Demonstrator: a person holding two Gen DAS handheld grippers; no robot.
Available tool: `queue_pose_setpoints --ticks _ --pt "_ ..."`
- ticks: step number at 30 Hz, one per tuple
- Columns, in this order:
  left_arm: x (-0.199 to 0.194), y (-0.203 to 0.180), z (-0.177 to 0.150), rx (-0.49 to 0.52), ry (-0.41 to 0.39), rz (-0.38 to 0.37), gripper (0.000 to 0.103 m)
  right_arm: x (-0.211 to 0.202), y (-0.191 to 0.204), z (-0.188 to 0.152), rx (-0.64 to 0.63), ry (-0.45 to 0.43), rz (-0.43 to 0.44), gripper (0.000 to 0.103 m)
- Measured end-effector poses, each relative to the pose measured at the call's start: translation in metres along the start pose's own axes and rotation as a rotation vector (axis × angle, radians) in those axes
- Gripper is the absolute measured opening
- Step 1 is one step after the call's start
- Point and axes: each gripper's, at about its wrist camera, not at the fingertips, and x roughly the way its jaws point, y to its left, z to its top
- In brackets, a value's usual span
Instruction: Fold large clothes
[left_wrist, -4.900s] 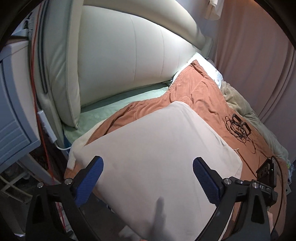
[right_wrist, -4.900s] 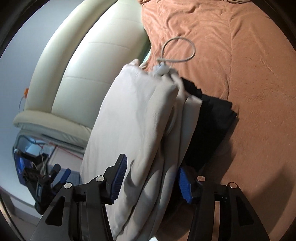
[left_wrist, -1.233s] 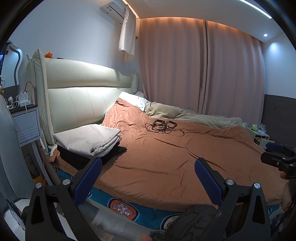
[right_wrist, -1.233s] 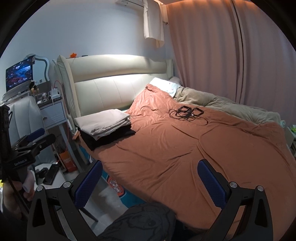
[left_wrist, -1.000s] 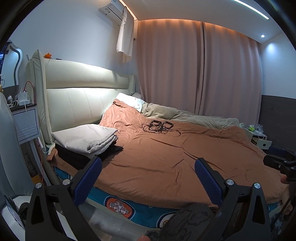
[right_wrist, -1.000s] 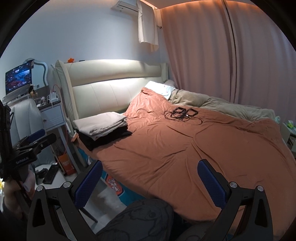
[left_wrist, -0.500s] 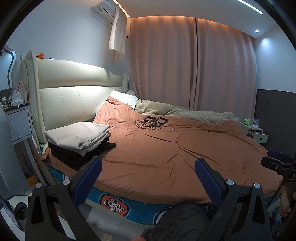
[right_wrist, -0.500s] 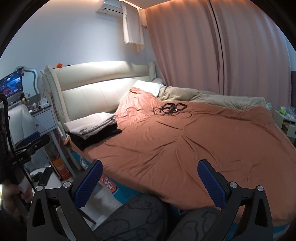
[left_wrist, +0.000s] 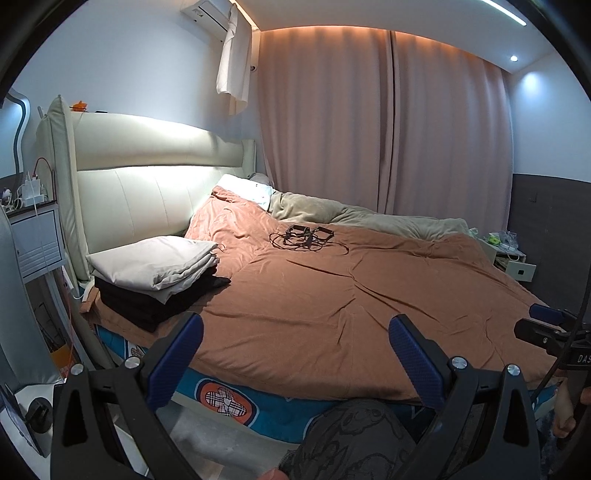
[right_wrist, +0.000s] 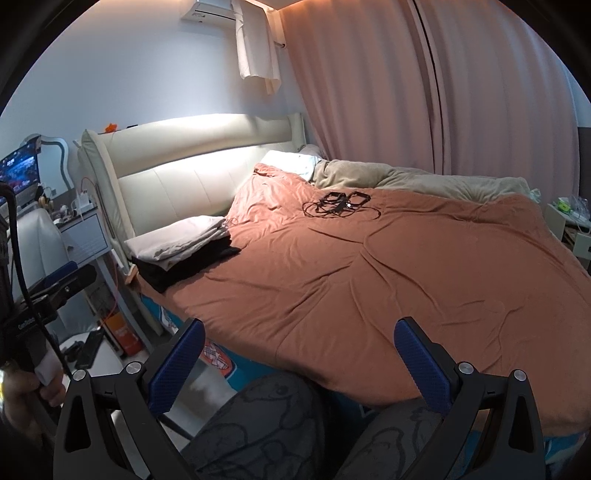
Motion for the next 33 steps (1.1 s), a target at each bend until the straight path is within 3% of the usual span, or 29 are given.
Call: queue_pose_setpoints --ticks 33 --pt "-0.005 0.0008 -0.0046 0.0 -0.002 0.029 0.103 0.0035 -0.0016 -0.0013 -0.003 0.011 -0.006 0.103"
